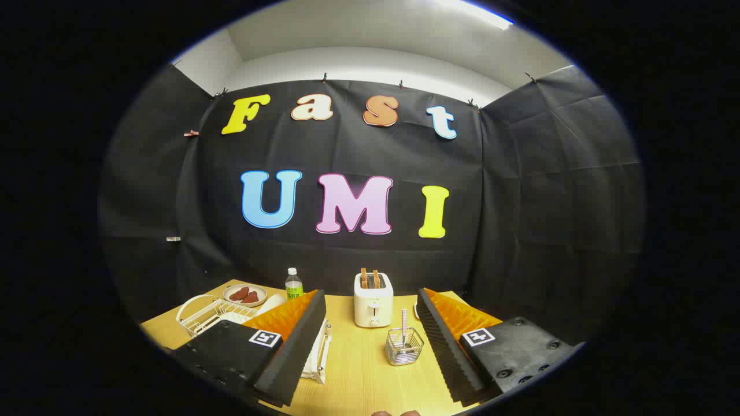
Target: Take the plate from the dish rack, then take the spoon from the basket and place it into the plate.
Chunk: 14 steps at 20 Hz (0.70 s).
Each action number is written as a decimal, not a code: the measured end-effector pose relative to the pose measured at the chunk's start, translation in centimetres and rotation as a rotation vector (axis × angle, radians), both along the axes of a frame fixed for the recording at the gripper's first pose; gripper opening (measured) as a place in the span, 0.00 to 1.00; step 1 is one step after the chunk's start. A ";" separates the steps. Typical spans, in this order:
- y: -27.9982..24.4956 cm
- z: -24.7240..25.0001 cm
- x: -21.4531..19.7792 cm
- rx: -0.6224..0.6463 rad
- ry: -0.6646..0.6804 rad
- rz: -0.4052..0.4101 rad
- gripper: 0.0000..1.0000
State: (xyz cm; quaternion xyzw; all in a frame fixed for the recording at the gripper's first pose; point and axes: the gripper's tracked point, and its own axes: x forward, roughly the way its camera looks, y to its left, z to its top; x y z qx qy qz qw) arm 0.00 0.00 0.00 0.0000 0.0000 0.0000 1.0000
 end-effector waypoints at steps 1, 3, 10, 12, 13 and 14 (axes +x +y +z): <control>0.0 0.0 0.0 -0.001 0.002 0.000 0.98; 0.2 -0.3 -0.1 0.004 0.005 0.003 0.98; 1.0 -1.1 0.0 0.002 0.028 0.024 0.98; 0.6 -1.2 0.1 0.002 0.029 0.016 0.98; 0.5 -1.3 0.1 0.003 0.032 0.014 0.98; 0.5 -1.5 0.2 0.005 0.038 0.014 0.98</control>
